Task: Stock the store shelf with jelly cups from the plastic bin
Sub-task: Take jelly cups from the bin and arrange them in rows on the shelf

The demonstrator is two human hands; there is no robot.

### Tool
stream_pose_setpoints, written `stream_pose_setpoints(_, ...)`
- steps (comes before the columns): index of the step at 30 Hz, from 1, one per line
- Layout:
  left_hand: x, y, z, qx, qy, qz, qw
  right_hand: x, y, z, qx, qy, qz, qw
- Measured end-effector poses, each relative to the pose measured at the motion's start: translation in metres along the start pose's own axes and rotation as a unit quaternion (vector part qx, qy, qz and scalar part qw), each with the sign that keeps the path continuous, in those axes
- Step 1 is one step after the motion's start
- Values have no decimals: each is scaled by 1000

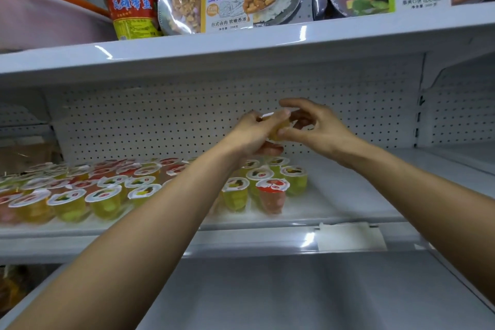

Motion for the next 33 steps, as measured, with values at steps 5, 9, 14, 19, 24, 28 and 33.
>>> stream_pose_setpoints(5,-7,28,9,18,64,4,998,-21,13,-7,-62,-12,9,998)
stream_pose_setpoints(9,-2,62,-2,-33,248,40,968,-75,14,-14,-69,-45,80,993)
stream_pose_setpoints(14,23,111,1,-28,467,65,882,-142,6,-6,-24,-76,164,983)
stream_pose_setpoints(19,42,145,4,4,511,37,859,-175,8,11,18,-120,200,972)
stream_pose_setpoints(24,51,161,9,46,514,34,856,-188,10,28,51,-136,202,969)
stream_pose_setpoints(28,53,168,5,31,517,35,855,-196,7,31,48,-126,216,967)
stream_pose_setpoints(33,57,168,5,32,534,34,844,-197,6,36,65,-141,217,964)
Point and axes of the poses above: each hand's wrist, its own y-axis towards the middle knuckle, its own z-axis out of the palm, x = y × z, the point moved 8 cm from there along y, towards the middle knuckle, and after that the axes turned 14 degrees about -z, right-handed, at the moved point
